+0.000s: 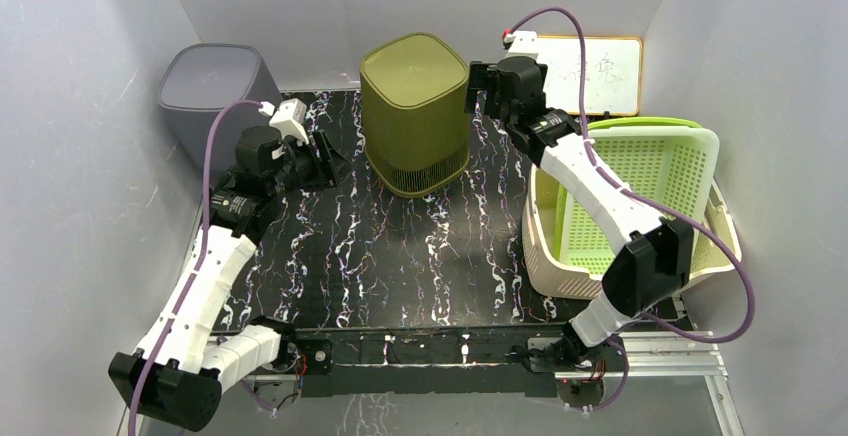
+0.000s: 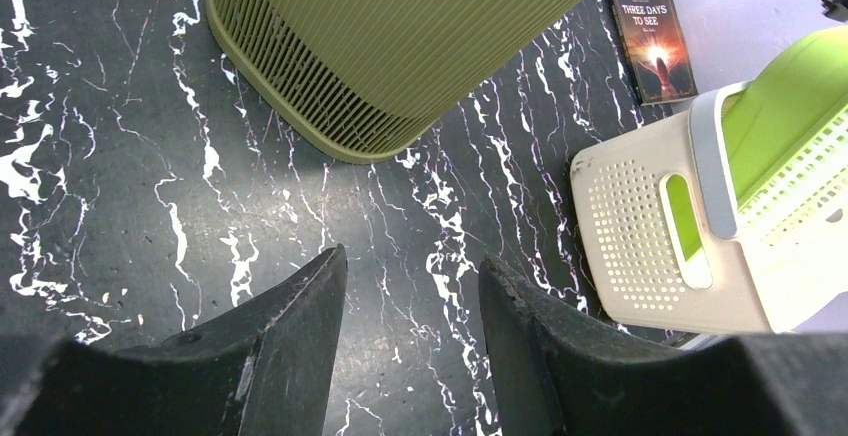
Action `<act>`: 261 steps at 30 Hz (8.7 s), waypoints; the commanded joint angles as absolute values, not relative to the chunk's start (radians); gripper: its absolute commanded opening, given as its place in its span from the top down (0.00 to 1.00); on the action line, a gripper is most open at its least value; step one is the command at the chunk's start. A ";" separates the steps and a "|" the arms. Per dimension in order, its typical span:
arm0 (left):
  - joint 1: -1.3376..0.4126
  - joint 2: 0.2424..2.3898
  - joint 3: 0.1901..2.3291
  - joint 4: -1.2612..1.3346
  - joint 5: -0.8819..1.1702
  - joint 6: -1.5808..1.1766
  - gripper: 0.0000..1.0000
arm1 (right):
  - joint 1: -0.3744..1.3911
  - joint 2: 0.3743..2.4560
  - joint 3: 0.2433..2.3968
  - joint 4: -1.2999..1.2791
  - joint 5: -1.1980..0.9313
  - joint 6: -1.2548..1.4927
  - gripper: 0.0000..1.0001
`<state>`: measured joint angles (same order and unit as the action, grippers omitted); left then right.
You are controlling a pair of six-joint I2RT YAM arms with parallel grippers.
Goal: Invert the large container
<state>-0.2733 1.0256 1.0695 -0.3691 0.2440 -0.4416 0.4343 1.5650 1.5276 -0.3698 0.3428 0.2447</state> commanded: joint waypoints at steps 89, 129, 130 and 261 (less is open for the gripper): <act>-0.275 0.914 0.898 -0.371 0.322 -0.365 0.02 | 0.677 1.045 1.287 -0.922 1.054 0.590 0.02; -0.275 0.855 0.837 -0.407 0.306 -0.382 0.02 | 0.417 1.013 1.181 -0.637 0.778 0.383 0.30; -0.275 0.853 0.839 -0.411 0.304 -0.382 0.02 | 0.417 1.007 1.181 -0.635 0.762 0.388 0.30; -0.275 0.935 1.775 -0.778 0.149 -0.321 0.02 | 0.496 1.234 1.492 0.128 -0.442 0.753 1.00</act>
<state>-0.2733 0.9146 1.7199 -0.7605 0.1444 -0.3256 0.4294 1.1992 1.5425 -0.0826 -0.4141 0.6991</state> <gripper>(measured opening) 0.983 0.140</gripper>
